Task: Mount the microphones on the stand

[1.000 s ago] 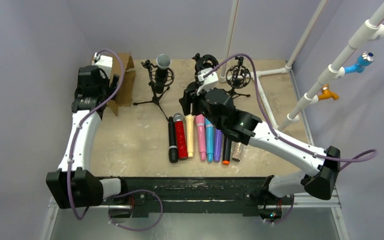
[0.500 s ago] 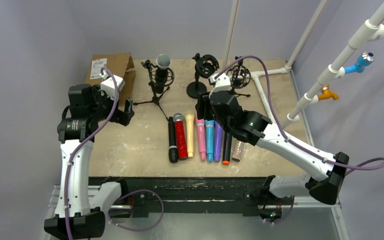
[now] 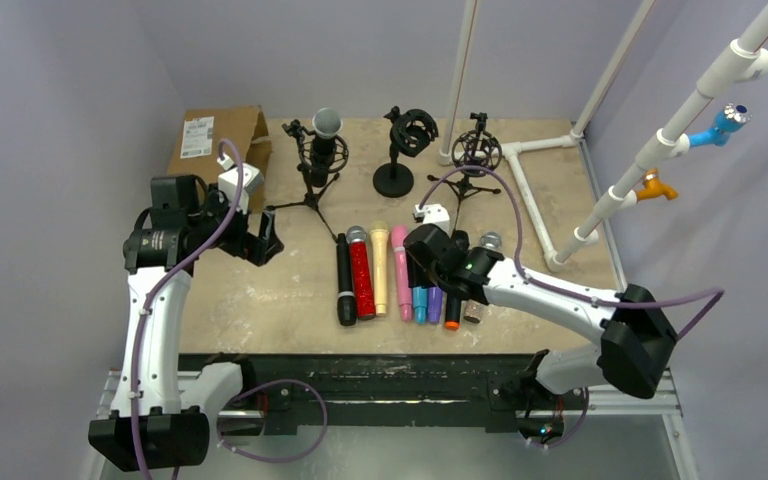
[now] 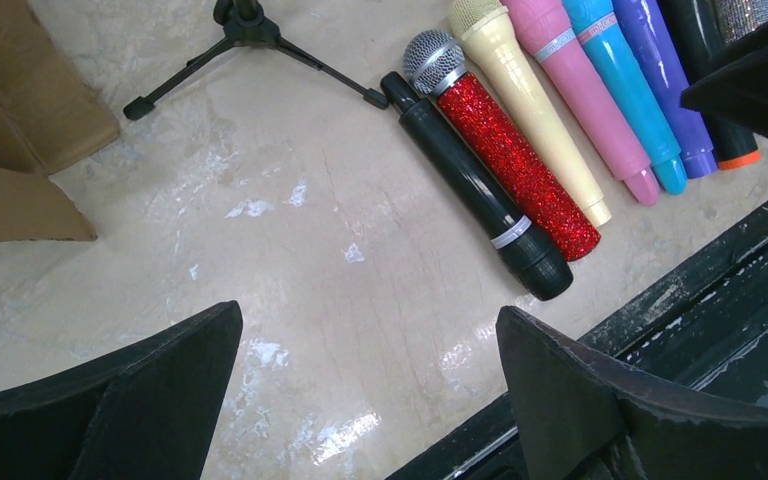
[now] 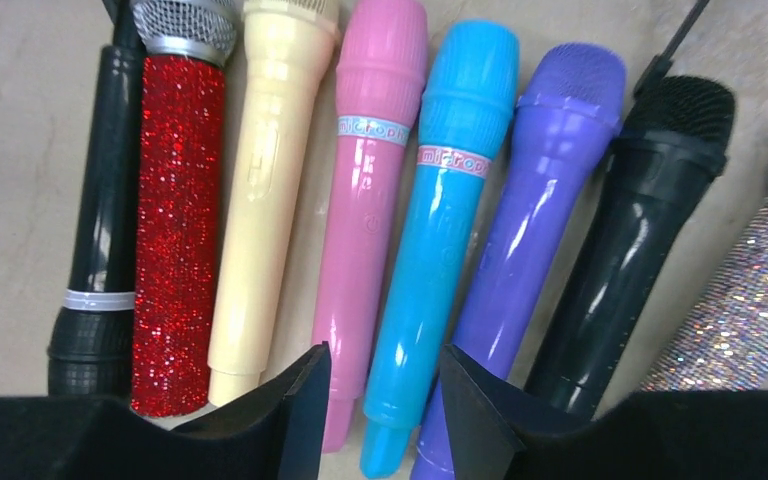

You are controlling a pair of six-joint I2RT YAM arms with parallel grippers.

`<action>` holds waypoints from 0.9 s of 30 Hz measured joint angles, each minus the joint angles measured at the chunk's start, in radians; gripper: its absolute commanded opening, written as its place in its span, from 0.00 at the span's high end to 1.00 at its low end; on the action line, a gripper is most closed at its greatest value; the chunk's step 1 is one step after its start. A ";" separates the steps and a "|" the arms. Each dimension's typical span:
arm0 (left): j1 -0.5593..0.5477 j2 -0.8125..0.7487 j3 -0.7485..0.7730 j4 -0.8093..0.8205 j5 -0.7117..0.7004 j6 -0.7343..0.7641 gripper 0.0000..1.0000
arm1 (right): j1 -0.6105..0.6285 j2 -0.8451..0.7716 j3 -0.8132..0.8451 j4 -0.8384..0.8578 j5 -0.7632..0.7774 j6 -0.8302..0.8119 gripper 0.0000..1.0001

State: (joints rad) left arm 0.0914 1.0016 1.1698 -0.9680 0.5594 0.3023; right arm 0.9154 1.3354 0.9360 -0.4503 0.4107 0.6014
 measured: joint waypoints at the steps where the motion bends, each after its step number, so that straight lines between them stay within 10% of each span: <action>1: 0.000 -0.002 -0.004 -0.001 0.003 0.004 0.00 | 0.000 0.019 -0.007 0.011 -0.011 0.006 0.55; 27: 0.000 -0.036 -0.045 0.020 -0.089 -0.012 0.00 | -0.092 0.227 0.029 0.129 -0.027 -0.020 0.62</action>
State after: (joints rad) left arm 0.0914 0.9657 1.1252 -0.9478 0.4702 0.2901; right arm 0.8234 1.5623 0.9649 -0.3210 0.3836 0.5812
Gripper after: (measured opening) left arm 0.998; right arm 0.353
